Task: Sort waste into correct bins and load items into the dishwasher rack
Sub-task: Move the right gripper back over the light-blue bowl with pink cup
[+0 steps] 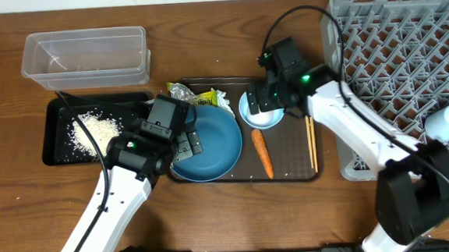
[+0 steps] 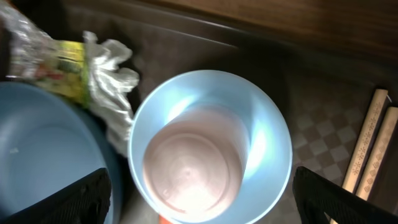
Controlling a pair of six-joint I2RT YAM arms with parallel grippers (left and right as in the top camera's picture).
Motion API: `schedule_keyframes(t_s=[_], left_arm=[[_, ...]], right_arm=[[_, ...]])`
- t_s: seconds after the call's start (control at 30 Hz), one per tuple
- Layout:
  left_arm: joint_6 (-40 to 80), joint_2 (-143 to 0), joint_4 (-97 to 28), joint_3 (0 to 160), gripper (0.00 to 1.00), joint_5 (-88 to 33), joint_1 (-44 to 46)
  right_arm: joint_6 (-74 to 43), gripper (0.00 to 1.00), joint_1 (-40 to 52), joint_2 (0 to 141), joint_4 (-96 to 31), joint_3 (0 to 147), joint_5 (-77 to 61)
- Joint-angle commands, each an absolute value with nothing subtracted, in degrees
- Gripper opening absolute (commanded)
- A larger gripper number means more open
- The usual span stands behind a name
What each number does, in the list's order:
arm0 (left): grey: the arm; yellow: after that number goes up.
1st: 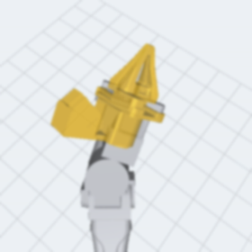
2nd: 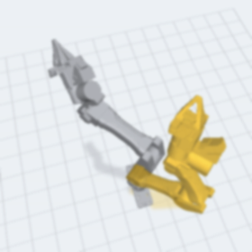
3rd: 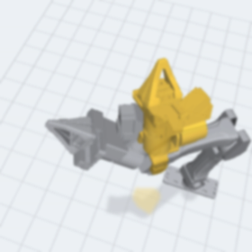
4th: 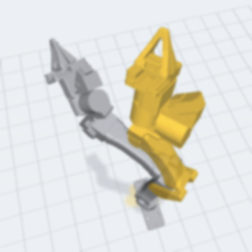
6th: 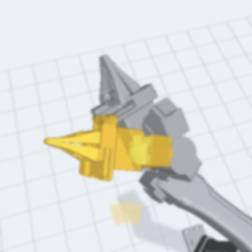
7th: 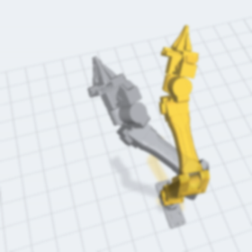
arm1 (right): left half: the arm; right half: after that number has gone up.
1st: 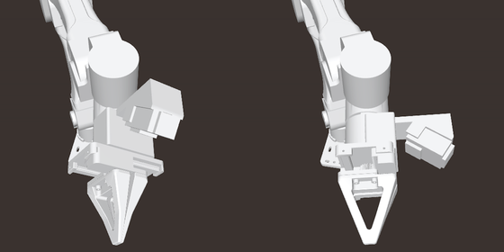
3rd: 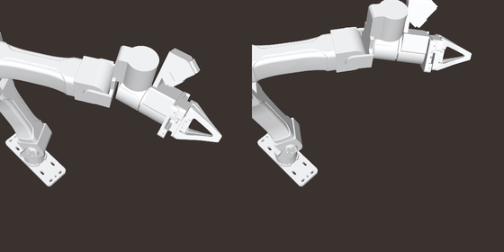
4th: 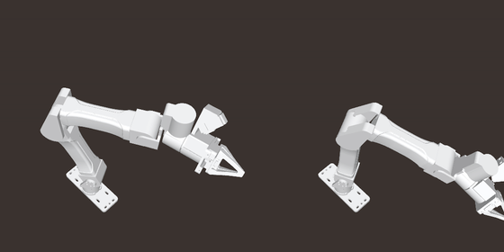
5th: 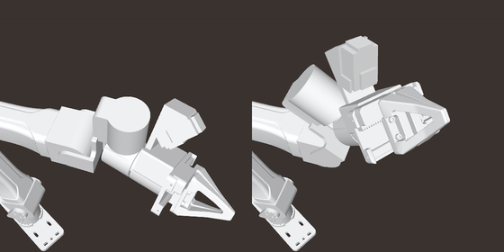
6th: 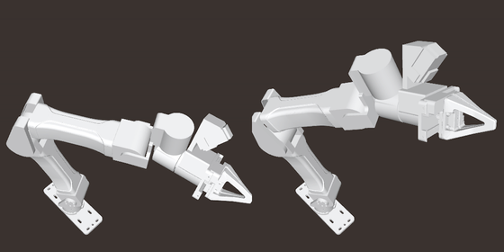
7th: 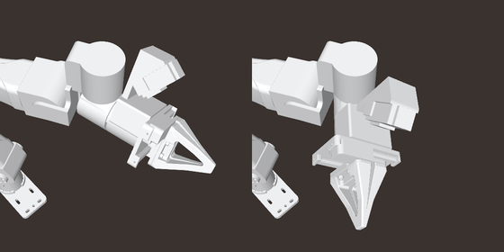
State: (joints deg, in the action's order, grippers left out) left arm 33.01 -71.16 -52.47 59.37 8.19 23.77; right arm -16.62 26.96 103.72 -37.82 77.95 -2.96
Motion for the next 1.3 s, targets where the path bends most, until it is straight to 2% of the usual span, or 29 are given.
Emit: schedule_keyframes(t_s=[0.0,0.3,0.43,1.0,1.13,1.27], left_arm=[[33.30,-71.40,-52.62,59.90,1.00,9.50,23.53],[33.30,-71.40,-52.62,59.90,0.99,9.52,23.53],[33.30,-71.40,-52.62,59.90,1.00,9.52,23.53],[33.30,-71.40,-52.64,59.90,1.00,9.50,23.53],[33.30,-71.40,-52.62,59.90,1.00,9.50,23.53],[33.30,-71.40,-52.62,59.90,1.00,9.52,23.53]], right_arm=[[-18.22,0.93,28.95,105.49,-37.63,78.85,3.51],[-20.56,0.88,31.07,106.65,-37.15,78.85,4.12],[-21.26,0.82,31.20,107.13,-37.26,78.85,4.32],[-21.69,0.84,32.38,109.56,-36.62,78.85,4.34],[-21.87,0.77,32.38,109.56,-36.64,78.85,4.34],[-21.85,0.77,32.38,109.65,-36.64,78.83,4.34]])
